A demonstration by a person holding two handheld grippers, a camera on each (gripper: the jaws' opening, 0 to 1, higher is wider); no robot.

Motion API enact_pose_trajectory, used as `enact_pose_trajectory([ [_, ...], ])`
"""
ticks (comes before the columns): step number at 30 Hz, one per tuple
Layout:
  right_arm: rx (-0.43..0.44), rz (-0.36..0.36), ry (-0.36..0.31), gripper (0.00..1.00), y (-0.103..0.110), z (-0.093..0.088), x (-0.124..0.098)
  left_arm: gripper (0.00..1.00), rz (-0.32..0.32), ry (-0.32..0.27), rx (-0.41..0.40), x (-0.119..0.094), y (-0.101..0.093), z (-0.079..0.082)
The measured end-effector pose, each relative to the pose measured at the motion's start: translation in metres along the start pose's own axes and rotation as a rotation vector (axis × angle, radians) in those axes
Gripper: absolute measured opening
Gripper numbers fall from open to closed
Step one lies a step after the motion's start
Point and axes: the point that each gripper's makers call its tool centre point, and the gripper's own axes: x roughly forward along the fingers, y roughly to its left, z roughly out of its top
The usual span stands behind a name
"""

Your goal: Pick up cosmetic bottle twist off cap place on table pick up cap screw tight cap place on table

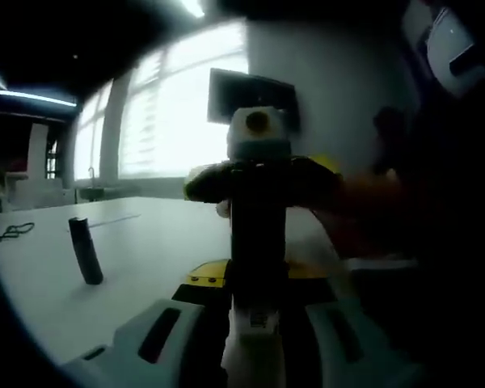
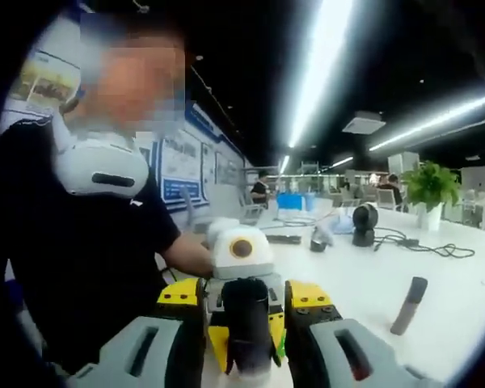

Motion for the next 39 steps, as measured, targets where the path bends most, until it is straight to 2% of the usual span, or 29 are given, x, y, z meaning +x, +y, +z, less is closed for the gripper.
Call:
enact_pose_trajectory([
  [2,-0.007,-0.028,-0.003,0.35,0.005,0.001,0.002,0.13,0.012,0.003,-0.007,0.000,0.001,0.000],
  [4,-0.038,-0.086,-0.005,0.38,0.004,0.001,0.003,0.13,0.034,0.005,-0.010,0.001,0.004,0.000],
  [7,-0.068,-0.217,-0.045,0.39,-0.010,0.007,-0.002,0.13,0.051,0.008,-0.011,0.001,0.005,0.000],
  [9,-0.062,-0.281,-0.054,0.38,-0.019,0.003,-0.008,0.13,0.057,0.009,-0.012,0.001,0.005,0.000],
  [12,-0.048,-0.320,-0.065,0.38,-0.022,0.000,-0.011,0.13,0.075,0.010,-0.015,0.000,0.007,-0.001],
  [15,-0.033,-0.382,-0.123,0.38,-0.029,0.009,-0.017,0.13,0.096,0.010,-0.008,0.000,0.006,-0.001],
  [20,-0.030,-0.465,-0.159,0.35,-0.032,0.016,-0.024,0.13,0.140,0.012,-0.009,-0.001,0.008,-0.001],
  [25,-0.031,-0.516,-0.146,0.35,-0.030,0.016,-0.025,0.13,0.187,0.013,-0.019,-0.001,0.018,-0.002],
  [28,-0.005,-0.568,-0.171,0.35,-0.031,0.021,-0.026,0.13,0.195,0.013,-0.018,-0.002,0.019,-0.002],
  [31,0.026,-0.666,-0.176,0.29,-0.039,0.024,-0.032,0.13,0.198,0.012,-0.016,-0.002,0.019,-0.002],
  [32,0.051,-0.687,-0.178,0.29,-0.040,0.023,-0.033,0.13,0.200,0.012,-0.016,-0.002,0.020,-0.002],
  [36,0.051,-0.729,-0.164,0.31,-0.033,0.026,-0.025,0.13,0.208,0.011,-0.012,-0.002,0.021,-0.002],
  [39,0.062,-0.803,-0.155,0.30,-0.034,0.025,-0.023,0.13,0.212,0.011,-0.013,-0.003,0.022,-0.002],
])
